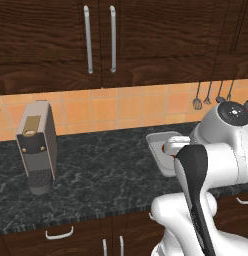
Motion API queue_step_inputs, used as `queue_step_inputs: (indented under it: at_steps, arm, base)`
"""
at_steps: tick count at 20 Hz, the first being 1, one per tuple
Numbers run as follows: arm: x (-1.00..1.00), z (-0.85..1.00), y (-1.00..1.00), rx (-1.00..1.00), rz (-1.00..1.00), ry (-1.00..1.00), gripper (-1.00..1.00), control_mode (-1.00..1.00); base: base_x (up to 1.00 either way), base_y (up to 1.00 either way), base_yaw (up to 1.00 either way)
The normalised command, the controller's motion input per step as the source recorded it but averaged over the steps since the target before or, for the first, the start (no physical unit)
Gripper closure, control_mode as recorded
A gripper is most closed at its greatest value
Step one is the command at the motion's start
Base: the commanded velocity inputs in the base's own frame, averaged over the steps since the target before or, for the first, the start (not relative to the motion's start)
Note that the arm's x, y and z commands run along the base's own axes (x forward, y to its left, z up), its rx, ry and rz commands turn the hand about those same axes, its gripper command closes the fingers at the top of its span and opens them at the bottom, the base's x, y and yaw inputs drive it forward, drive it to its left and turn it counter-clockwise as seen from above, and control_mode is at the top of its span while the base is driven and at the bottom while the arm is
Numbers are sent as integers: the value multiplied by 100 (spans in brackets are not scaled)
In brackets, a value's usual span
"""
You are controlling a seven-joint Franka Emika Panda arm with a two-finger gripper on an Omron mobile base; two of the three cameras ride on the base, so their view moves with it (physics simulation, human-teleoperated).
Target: Place one lemon wedge and one chicken drumstick in each tupperware on the nearby counter, to pack two identical lunches.
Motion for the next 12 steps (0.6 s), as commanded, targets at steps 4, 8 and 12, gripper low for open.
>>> queue_step_inputs:
  at_steps: [4,8,12]
  arm:
    - [18,-15,-3,0,6,0,100,-100]
    - [29,-33,-15,0,7,0,100,-100]
    - [76,-61,-32,0,8,0,100,-100]
  base:
    - [0,0,0]
    - [0,0,0]
    - [0,0,0]
